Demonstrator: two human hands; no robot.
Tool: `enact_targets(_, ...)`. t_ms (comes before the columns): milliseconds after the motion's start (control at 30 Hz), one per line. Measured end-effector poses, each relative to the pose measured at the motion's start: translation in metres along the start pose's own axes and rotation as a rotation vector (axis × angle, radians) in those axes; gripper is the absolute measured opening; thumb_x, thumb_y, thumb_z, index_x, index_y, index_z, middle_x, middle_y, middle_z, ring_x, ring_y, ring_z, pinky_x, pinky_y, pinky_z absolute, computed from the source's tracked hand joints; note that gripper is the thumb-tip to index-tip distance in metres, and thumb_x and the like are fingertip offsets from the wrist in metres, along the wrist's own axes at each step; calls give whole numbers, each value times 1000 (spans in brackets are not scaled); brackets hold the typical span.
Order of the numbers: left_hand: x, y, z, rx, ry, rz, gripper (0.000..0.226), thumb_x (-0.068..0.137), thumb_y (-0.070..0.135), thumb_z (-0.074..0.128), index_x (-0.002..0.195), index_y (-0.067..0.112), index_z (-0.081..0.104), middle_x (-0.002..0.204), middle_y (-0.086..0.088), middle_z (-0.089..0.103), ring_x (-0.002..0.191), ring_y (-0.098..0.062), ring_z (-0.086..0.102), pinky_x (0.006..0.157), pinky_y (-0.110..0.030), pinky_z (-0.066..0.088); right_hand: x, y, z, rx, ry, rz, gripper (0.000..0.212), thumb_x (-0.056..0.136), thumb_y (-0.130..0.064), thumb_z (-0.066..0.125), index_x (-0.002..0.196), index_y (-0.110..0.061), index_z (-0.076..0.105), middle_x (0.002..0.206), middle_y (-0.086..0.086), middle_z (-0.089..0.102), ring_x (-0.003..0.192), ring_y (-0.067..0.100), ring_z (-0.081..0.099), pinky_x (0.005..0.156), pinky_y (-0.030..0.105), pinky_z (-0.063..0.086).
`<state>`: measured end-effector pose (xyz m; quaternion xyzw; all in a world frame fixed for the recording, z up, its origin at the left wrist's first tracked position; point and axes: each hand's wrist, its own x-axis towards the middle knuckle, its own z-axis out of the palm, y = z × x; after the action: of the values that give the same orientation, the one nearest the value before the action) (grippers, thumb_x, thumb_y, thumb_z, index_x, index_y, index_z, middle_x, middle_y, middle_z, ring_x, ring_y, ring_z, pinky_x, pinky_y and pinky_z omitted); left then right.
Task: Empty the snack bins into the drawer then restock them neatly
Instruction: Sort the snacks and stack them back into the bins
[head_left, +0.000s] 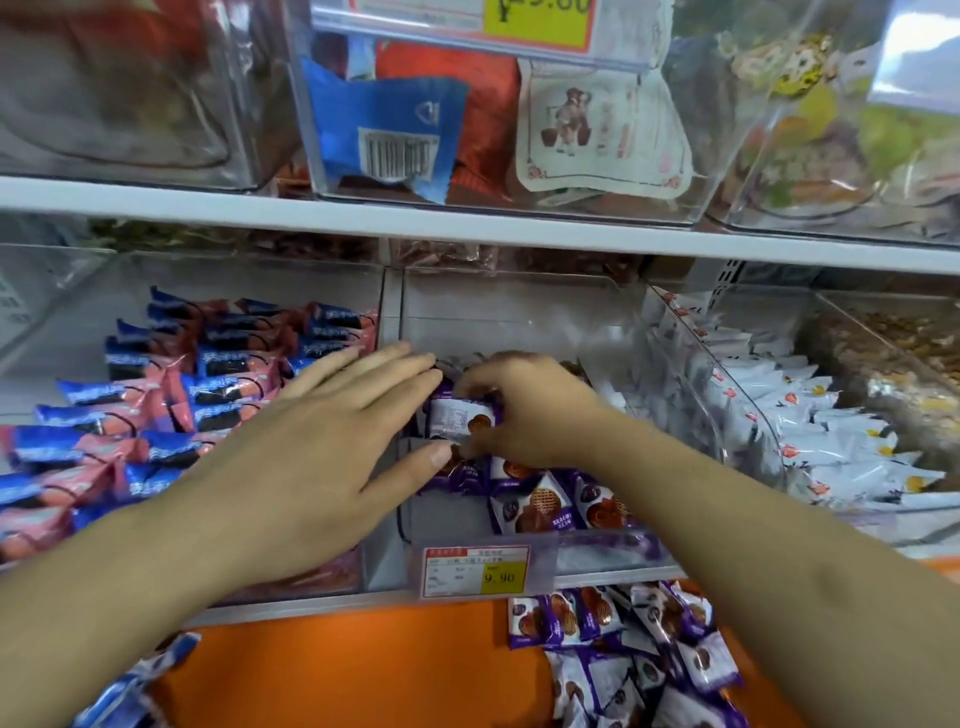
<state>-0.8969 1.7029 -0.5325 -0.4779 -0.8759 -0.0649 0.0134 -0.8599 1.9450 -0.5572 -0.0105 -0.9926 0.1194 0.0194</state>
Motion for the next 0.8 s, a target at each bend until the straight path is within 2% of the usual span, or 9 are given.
enact_targets(133, 1, 3, 1, -6, 12, -2, 80, 94, 75, -4, 164, 38, -5, 169, 25, -14, 146, 10, -31, 126, -28, -15, 11, -2, 17, -124, 14, 25, 48, 78, -35, 88, 118, -28, 62, 108, -5, 56, 96, 21, 57, 77, 38, 54)
enact_targets(233, 1, 1, 3, -28, 20, 2, 79, 94, 75, -2, 165, 38, -1, 169, 26, -12, 146, 12, -29, 126, -28, -14, 7, 1, 13, -62, 31, 94, 32, 81, -25, 86, 106, -25, 67, 96, -6, 63, 89, 20, 63, 74, 35, 55)
enact_targets(367, 2, 1, -2, -191, 91, -22, 73, 98, 77, 9, 163, 44, 10, 163, 34, 3, 143, 22, -14, 121, -17, -10, -19, 11, -16, 603, 145, 256, 19, 89, -17, 81, 106, -22, 74, 81, -12, 73, 72, 0, 67, 76, 25, 55)
enact_targets(400, 3, 4, -6, -249, 136, -48, 70, 98, 76, 17, 161, 46, 15, 159, 36, 13, 145, 19, -2, 120, -16, 0, -27, 11, -24, 815, 124, 270, 25, 91, -15, 80, 115, -18, 72, 86, -10, 76, 75, 5, 68, 78, 27, 54)
enact_targets(467, 5, 10, -13, -352, 220, -88, 67, 96, 70, 38, 158, 48, 25, 151, 33, 32, 144, 7, 24, 116, -20, 23, -43, 6, -32, 1162, 45, 251, 44, 91, -11, 78, 132, -7, 63, 104, 11, 79, 89, 24, 72, 83, 36, 56)
enact_targets(533, 9, 16, -19, -484, 270, -101, 62, 96, 61, 52, 154, 51, 34, 143, 35, 46, 132, 12, 39, 106, -16, 33, -57, -4, -34, 1293, -21, 173, 43, 91, -5, 74, 133, -4, 62, 110, 29, 74, 93, 35, 71, 83, 42, 58)
enact_targets(667, 16, 21, -23, -617, 294, -105, 49, 93, 49, 68, 139, 54, 52, 133, 34, 59, 125, 13, 52, 106, -20, 44, -71, -12, -38, 1411, -52, 93, 38, 98, 7, 60, 135, -4, 62, 100, 21, 75, 85, 27, 70, 73, 37, 57)
enact_targets(733, 18, 24, -24, -614, 306, -107, 42, 89, 45, 75, 128, 51, 62, 120, 31, 66, 116, 11, 58, 100, -23, 51, -74, -12, -41, 1459, -74, 66, 37, 99, 2, 60, 135, 0, 60, 98, 15, 72, 86, 24, 68, 78, 37, 55)
enact_targets(800, 16, 25, -23, -587, 335, -110, 37, 84, 46, 79, 119, 48, 66, 107, 30, 69, 105, 13, 60, 90, -17, 51, -74, -11, -39, 1423, -75, 50, 37, 97, -6, 67, 133, -3, 63, 112, 22, 71, 101, 35, 69, 89, 46, 54)
